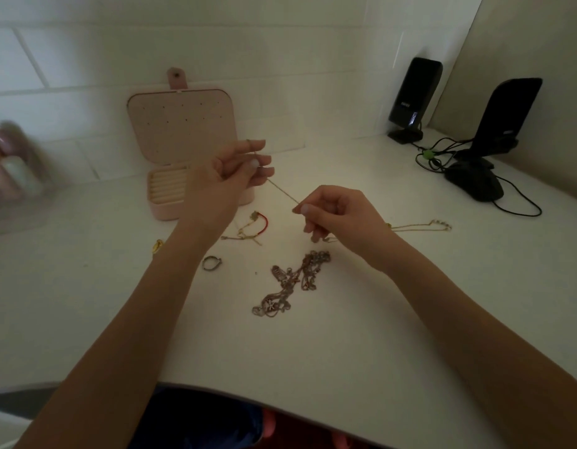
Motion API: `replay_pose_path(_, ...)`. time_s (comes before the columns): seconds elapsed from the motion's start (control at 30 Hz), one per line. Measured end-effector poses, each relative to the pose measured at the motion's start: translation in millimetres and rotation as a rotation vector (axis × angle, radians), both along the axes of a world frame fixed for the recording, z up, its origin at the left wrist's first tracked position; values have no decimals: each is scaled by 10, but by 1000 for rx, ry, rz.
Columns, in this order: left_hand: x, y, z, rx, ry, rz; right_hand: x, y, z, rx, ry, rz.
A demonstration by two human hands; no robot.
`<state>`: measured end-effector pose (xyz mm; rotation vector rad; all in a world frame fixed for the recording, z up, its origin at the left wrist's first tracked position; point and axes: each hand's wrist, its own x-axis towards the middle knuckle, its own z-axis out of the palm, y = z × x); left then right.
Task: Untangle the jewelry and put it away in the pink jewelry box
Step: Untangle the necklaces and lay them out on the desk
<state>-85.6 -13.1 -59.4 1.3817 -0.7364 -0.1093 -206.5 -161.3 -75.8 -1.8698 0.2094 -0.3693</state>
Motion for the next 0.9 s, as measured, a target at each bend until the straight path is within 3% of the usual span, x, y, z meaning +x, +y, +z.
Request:
replay_pose_path(0.13,6,1,-10,76,11,-23,-5,-38,-1,-16,17,-33)
replay_pose_path(0.27,64,18,-30,153,102,-61,-9,-101,57,112,-52,-158)
replay_pose_path(0.33,92,32,-29,148,153,-73,-20,-167,78,193,-85,-223)
replay_pose_path(0.5,96,42,-14,117,177,-135,-28,-233,76,176,-83,-305)
replay_pose_path(0.67,105,95,-4,64,217,-43,1,-227,45,134,-100,-391)
replay_pose_path(0.77,71,79,30,122,162,65,9,-220,41,132,-119,-405)
replay_pose_path(0.9,-20,55,67,169,-67,139,6,-228,48,141,-124,-403)
